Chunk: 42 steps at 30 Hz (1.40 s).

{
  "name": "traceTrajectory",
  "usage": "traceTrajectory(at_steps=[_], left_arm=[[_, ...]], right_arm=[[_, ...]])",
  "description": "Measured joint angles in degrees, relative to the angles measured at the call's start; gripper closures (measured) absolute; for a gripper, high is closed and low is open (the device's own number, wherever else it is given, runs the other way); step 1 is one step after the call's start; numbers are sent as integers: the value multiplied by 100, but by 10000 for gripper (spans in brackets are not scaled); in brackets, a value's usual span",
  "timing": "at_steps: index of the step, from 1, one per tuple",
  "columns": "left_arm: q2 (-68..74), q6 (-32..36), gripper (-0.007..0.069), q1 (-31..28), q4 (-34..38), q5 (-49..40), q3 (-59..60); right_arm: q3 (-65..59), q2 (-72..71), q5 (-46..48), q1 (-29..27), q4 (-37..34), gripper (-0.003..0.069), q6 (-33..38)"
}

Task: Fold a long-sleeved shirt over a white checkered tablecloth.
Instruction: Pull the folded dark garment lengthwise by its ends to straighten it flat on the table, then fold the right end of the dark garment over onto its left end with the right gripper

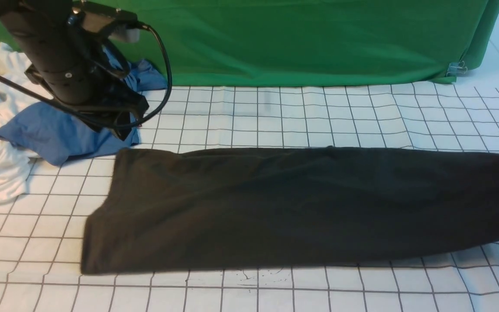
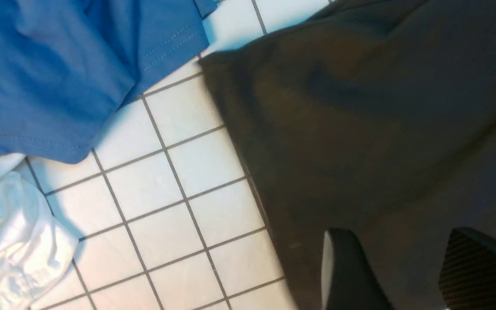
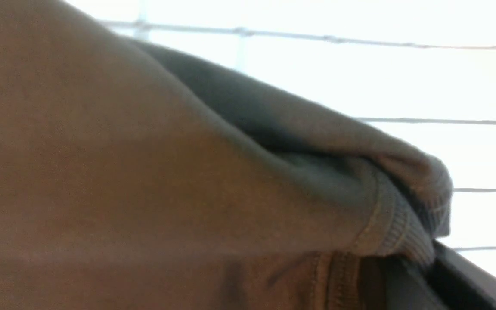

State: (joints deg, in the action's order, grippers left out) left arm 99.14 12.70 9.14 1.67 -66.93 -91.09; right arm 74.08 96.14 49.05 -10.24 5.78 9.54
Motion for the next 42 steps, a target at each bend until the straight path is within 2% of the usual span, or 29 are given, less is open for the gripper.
traceTrajectory(at_steps=[4,8,17,25,35,42], left_arm=[[0,4,363,0,-251,-153,0],[-26,-31,363,0,-551,-207,0],[-529,-73,363,-138,-930,-202,0],[-1478,-106,363,-698,-498,-218,0],[-2245,-106,363,-724,-308,-220,0],[-2266,-106,363,-724,-303,-157,18]], right_arm=[[570,-157,389,-15,77,587,-17],[1244,-248,842,360,54,587,73],[2367,-4,1080,2378,-1055,587,230],[3608,1099,994,3832,-2073,587,230],[4640,2414,629,5139,-2706,587,122],[4719,2831,-101,5637,-2753,587,-69]])
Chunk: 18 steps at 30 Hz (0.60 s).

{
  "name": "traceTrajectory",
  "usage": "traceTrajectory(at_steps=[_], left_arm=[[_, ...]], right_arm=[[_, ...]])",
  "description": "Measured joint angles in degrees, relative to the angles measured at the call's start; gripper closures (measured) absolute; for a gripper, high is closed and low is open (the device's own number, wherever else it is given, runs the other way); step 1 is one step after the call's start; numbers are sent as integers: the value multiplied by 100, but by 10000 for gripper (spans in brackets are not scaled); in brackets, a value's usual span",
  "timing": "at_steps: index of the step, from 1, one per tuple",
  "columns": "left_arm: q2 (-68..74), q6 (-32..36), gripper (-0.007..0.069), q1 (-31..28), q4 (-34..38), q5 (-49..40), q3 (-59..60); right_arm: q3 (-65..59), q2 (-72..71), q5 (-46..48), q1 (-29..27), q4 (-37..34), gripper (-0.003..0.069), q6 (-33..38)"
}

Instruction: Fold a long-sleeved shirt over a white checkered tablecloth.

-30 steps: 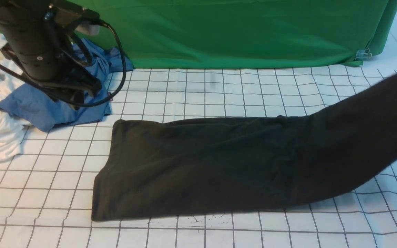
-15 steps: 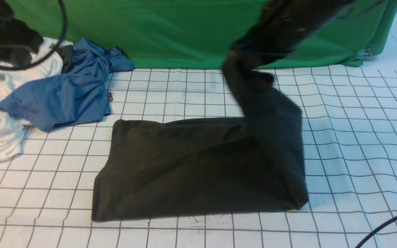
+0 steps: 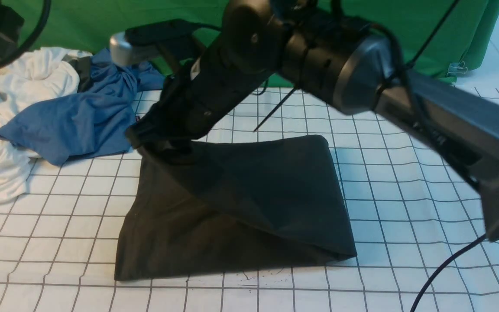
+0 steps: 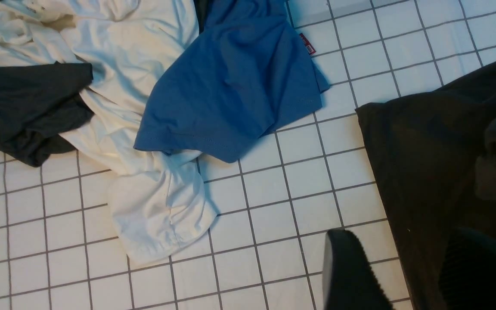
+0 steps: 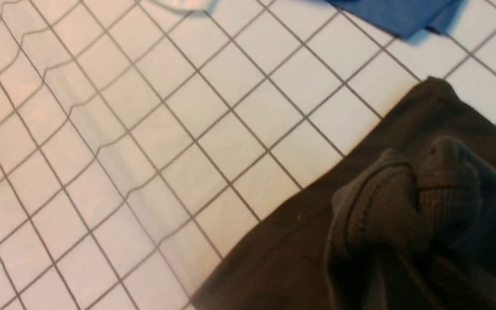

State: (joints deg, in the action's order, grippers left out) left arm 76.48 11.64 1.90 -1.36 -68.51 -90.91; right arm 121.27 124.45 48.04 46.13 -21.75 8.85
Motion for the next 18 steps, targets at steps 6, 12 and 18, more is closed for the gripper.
traceTrajectory(at_steps=[6,12,18], left_arm=[[0,39,363,0,102,199,195],[0,65,363,0,136,510,504],[5,65,363,0,136,762,755]], right_arm=[[2,78,-296,79,-4,570,-57],[40,25,-310,62,-76,215,-95],[52,-423,314,-169,783,74,199]])
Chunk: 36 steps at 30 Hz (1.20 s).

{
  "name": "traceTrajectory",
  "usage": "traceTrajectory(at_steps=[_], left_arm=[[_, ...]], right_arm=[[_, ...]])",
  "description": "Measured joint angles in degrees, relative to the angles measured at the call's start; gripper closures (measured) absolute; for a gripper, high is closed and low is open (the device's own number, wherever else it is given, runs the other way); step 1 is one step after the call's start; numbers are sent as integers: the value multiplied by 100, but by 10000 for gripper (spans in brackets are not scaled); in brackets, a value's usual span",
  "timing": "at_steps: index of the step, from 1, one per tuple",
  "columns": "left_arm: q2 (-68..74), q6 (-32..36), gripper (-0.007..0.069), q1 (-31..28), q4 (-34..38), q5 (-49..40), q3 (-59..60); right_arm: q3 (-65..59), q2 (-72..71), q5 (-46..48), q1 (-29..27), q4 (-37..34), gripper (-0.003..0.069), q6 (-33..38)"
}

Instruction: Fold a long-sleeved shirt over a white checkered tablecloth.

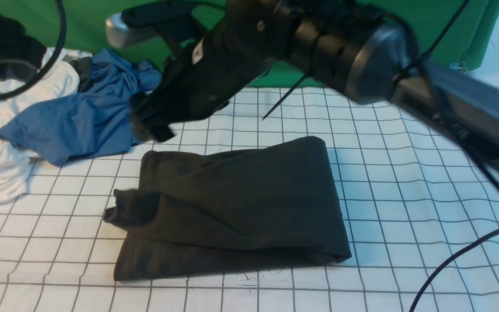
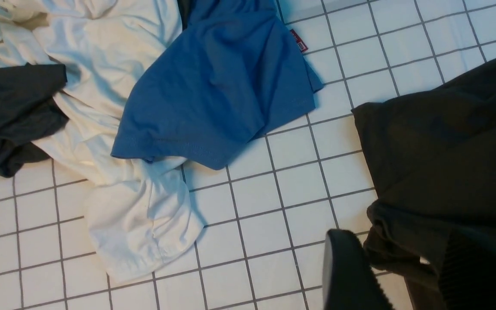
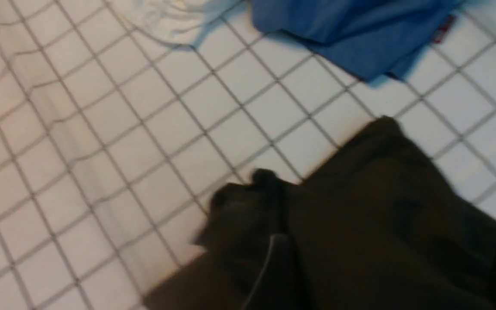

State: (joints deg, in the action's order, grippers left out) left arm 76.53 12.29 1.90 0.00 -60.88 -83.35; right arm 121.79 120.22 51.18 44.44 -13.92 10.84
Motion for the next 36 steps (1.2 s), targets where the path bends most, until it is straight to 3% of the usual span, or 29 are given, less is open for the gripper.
traceTrajectory(at_steps=[2,3,5,6,8,15,19,23,30,36], left_arm=[[0,0,363,0,0,50,37],[0,0,363,0,0,107,50],[0,0,363,0,0,178,56],[0,0,363,0,0,218,68],[5,0,363,-6,0,232,89],[16,0,363,-10,0,249,91],[16,-5,363,-10,-34,290,91],[16,-5,363,-10,-66,341,91],[21,-30,363,-10,-140,345,91],[82,0,370,-10,371,598,398]], right_arm=[[4,-77,234,-87,544,184,32],[4,-86,373,-161,783,284,56],[4,-37,468,-240,907,412,48],[4,83,500,-287,936,530,26],[4,351,514,-287,815,620,2],[4,1087,1011,248,-321,645,538],[4,1169,1165,757,-571,645,680],[4,1150,1275,917,-741,645,777],[4,831,1492,476,-427,638,837],[-18,527,1676,-257,-186,636,843]])
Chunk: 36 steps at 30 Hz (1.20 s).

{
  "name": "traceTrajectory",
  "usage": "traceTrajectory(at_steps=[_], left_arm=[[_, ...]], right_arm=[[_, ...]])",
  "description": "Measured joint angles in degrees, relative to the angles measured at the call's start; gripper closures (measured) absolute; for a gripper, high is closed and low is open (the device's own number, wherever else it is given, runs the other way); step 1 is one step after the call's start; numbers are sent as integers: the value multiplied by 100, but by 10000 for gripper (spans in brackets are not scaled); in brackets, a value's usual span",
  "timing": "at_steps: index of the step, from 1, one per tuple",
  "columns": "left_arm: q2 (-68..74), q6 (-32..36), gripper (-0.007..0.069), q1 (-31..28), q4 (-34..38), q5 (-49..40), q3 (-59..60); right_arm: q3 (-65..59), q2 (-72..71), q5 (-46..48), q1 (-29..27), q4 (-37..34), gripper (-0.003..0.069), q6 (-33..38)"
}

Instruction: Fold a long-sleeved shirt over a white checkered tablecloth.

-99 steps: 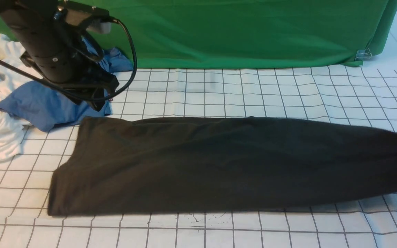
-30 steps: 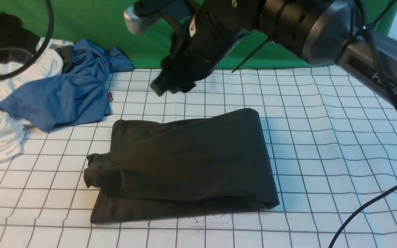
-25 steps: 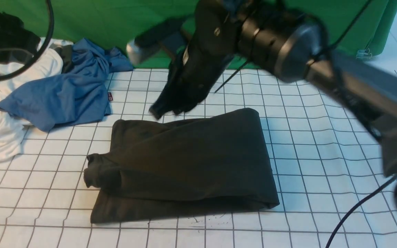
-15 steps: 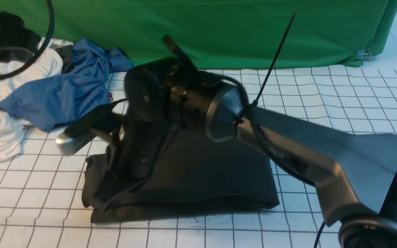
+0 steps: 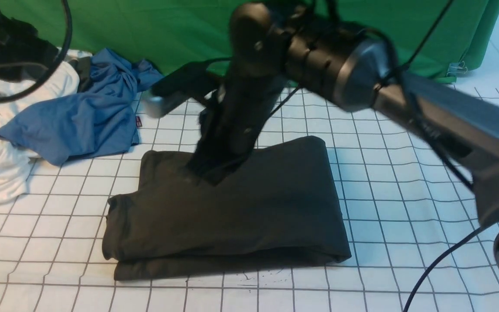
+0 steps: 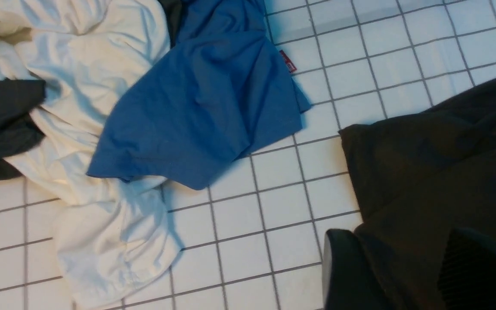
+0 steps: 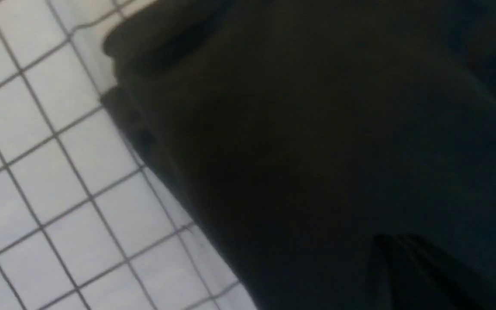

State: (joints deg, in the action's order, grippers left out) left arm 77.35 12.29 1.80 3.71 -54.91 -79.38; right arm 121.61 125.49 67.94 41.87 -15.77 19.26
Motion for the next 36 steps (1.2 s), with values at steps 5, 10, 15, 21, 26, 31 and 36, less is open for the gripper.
traceTrajectory(at_steps=[5,10,15,21,26,31,36], left_arm=[[172,348,425,69,724,385,693],[660,614,534,731,829,786,1535],[1454,629,607,1172,767,1244,1991],[2353,609,617,1187,625,1289,2032],[2393,585,617,1187,592,1161,1974],[1599,450,615,1187,448,799,1717],[-18,286,615,1187,417,763,1606]], right_arm=[[-378,-1,43,-261,311,634,-20],[-453,-1,68,-829,628,630,-136],[-453,44,-215,-1297,683,629,-140],[-453,364,-496,-1524,690,629,-196],[-467,470,-613,-1518,680,629,-209],[-467,-145,-848,-1612,681,629,-250],[-442,-1475,-999,-1820,691,624,-173]])
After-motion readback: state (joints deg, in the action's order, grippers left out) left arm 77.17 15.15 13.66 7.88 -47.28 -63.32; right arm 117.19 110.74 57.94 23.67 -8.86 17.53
